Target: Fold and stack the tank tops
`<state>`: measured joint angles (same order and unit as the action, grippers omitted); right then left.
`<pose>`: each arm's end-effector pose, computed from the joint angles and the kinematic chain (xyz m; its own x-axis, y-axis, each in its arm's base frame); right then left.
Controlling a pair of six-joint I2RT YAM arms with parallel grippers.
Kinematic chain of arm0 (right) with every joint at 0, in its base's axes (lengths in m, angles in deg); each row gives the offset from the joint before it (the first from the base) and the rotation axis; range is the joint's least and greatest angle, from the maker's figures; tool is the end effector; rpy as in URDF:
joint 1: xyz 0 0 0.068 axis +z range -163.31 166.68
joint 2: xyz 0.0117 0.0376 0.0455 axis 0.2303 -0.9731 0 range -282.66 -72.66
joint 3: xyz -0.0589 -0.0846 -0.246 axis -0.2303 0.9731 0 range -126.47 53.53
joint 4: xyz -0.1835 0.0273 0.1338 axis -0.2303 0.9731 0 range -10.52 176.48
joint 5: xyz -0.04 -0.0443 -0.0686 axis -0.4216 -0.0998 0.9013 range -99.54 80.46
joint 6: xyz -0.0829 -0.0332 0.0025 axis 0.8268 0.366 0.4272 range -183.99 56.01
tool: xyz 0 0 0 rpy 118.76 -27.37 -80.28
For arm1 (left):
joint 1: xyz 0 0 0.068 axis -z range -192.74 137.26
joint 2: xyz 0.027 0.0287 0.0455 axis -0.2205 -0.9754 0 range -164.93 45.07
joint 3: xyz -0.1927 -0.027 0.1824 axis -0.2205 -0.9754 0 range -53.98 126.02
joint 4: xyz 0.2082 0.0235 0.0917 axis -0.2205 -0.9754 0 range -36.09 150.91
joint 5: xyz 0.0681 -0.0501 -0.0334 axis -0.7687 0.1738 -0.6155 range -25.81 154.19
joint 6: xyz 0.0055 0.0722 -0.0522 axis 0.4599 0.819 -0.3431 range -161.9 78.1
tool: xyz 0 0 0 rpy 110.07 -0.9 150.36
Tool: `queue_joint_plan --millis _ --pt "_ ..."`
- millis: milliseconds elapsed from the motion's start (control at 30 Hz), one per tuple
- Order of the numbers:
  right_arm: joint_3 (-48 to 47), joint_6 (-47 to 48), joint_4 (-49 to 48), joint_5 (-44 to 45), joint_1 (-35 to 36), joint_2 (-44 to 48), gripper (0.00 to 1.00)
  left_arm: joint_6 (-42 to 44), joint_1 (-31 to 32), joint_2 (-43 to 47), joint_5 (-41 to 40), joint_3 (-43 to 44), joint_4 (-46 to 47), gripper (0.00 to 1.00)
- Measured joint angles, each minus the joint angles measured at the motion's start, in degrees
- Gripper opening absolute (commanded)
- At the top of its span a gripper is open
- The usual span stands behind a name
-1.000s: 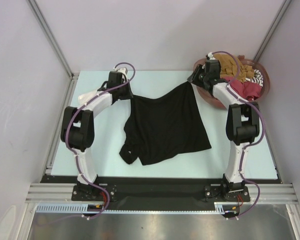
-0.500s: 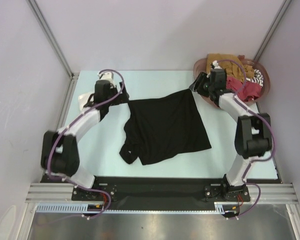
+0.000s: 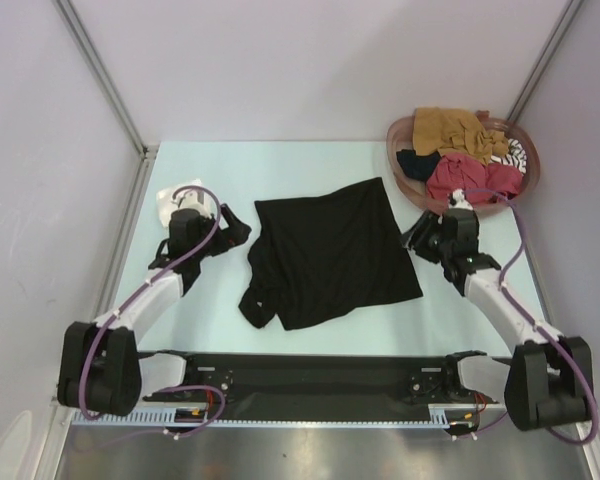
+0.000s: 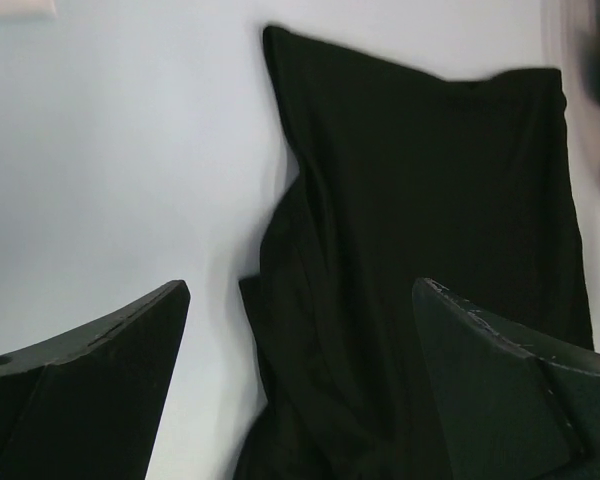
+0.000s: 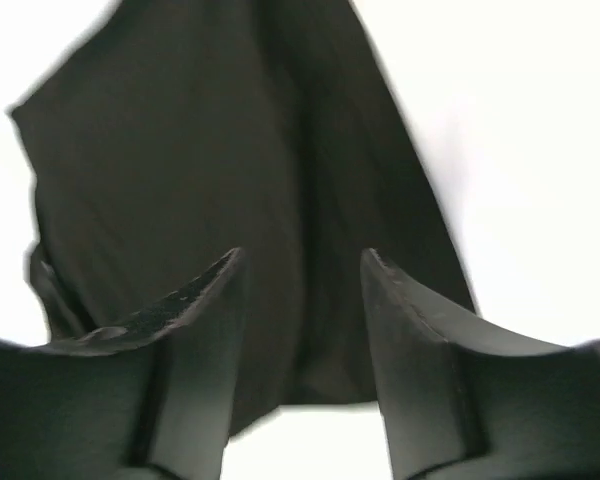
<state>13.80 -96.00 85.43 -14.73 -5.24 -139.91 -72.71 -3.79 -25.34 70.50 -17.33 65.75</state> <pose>0.2584 0.0440 0.2230 -0.5768 0.4513 -0.6809 0.1075 0.8682 0.4844 0.2706 -0.0514 0.2155 -0.5383 -0.4306 -0.7244 -0.0304 0.8690 -0.4939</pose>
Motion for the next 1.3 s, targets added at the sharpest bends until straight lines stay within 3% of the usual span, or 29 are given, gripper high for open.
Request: queue_joint_plan --millis 133,167,200,300,367,400,433,533,767,967,1133,1300 --pt "6.2 -1.1 6.0 2.7 -0.1 7.5 0.58 -3.5 1.3 9.0 1.0 -5.1 -4.0 1.0" --pt "7.0 -1.4 7.4 3.6 -0.1 8.8 0.64 -4.3 1.8 11.5 1.2 -5.9 -4.7 1.0" --pt "7.5 -1.8 8.7 4.4 -0.3 9.8 0.83 -5.0 2.5 14.0 1.4 -6.7 -5.4 1.0" --pt "8.4 -3.4 11.9 6.3 -0.8 11.1 0.95 -6.1 4.2 19.5 1.4 -8.1 -7.3 1.0" --pt "8.7 -3.7 13.4 6.3 -1.3 10.8 0.88 -6.8 4.6 22.0 1.3 -9.1 -8.7 1.0" --pt "8.9 -3.9 13.8 6.3 -1.7 10.4 0.65 -7.0 4.6 22.8 1.0 -9.7 -8.9 1.0" --pt "9.0 -4.0 14.3 6.2 -2.0 10.0 0.59 -7.8 4.6 23.8 0.4 -10.4 -9.4 1.0" --pt "9.2 -6.6 16.0 6.3 -2.3 9.0 0.64 -11.5 4.6 25.6 -2.6 -12.1 -12.3 1.0" --pt "9.7 -11.2 18.7 6.7 -2.4 9.3 0.61 -16.2 4.5 26.3 -7.7 -12.8 -15.8 1.0" --pt "12.2 -14.3 18.8 6.4 -2.4 7.6 0.58 -14.9 4.7 18.1 -7.5 -9.8 -18.2 0.99" --pt "13.2 -16.0 17.4 6.4 -2.4 4.8 0.48 -11.2 6.9 11.3 -6.3 -5.5 -20.3 0.98" --pt "13.0 -17.0 15.3 6.7 -2.4 3.0 0.4 -9.5 13.1 6.3 -8.5 0.3 -23.6 0.96"
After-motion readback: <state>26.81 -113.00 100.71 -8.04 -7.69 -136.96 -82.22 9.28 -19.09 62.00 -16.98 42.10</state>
